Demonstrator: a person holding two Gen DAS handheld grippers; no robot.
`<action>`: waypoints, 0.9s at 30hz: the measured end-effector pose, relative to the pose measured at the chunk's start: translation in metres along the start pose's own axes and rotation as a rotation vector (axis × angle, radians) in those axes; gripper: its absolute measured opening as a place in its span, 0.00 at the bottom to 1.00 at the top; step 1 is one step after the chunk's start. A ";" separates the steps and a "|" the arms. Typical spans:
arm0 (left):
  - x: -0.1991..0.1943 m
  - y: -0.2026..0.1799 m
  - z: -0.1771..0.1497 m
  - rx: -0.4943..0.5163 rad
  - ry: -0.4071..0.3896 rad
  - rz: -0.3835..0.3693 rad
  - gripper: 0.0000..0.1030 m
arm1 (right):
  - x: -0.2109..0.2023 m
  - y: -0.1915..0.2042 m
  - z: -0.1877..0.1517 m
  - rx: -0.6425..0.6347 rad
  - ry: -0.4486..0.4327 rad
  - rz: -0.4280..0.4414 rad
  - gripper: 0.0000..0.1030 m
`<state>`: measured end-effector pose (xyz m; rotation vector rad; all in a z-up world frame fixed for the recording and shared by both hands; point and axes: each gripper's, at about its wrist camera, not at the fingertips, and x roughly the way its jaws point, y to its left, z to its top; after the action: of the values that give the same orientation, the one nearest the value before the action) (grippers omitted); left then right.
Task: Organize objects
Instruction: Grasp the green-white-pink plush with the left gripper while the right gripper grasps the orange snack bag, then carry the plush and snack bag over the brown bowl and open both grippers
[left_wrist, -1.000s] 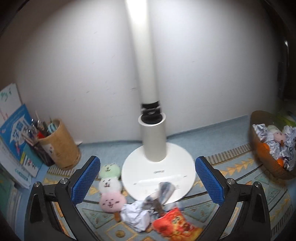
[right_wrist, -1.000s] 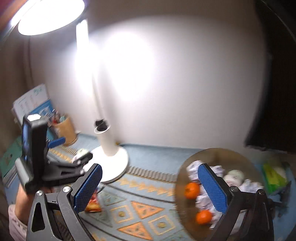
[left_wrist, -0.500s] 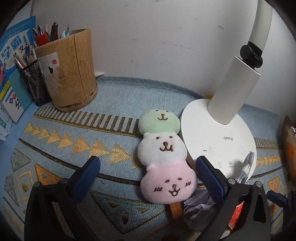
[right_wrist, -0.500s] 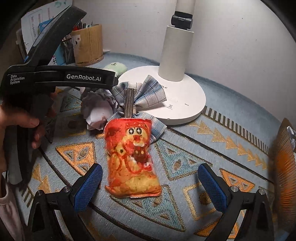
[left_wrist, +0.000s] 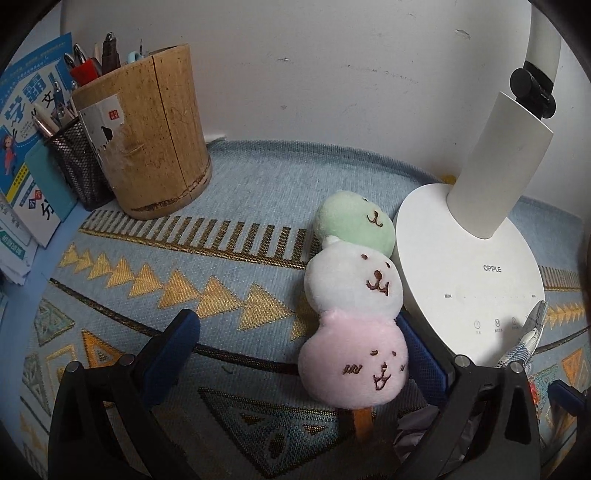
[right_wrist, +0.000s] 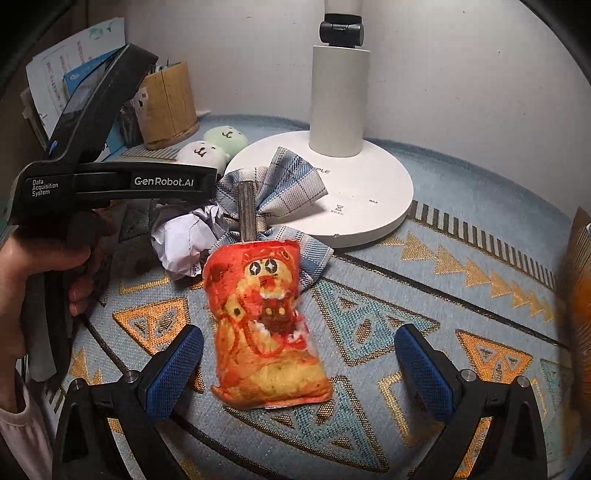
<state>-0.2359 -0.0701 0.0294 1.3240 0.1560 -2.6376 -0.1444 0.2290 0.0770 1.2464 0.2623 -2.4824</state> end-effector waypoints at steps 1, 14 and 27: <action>-0.001 -0.001 0.000 0.000 -0.001 -0.003 1.00 | 0.000 0.000 0.000 0.000 0.000 0.000 1.00; -0.050 0.023 -0.012 -0.162 -0.187 -0.164 0.39 | -0.039 -0.032 -0.018 0.114 -0.154 0.163 0.31; -0.076 0.010 -0.019 -0.162 -0.200 -0.142 0.40 | -0.024 -0.035 -0.007 0.174 -0.140 0.231 0.32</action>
<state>-0.1748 -0.0672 0.0792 1.0275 0.4387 -2.7848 -0.1396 0.2684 0.0922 1.0912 -0.1296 -2.4158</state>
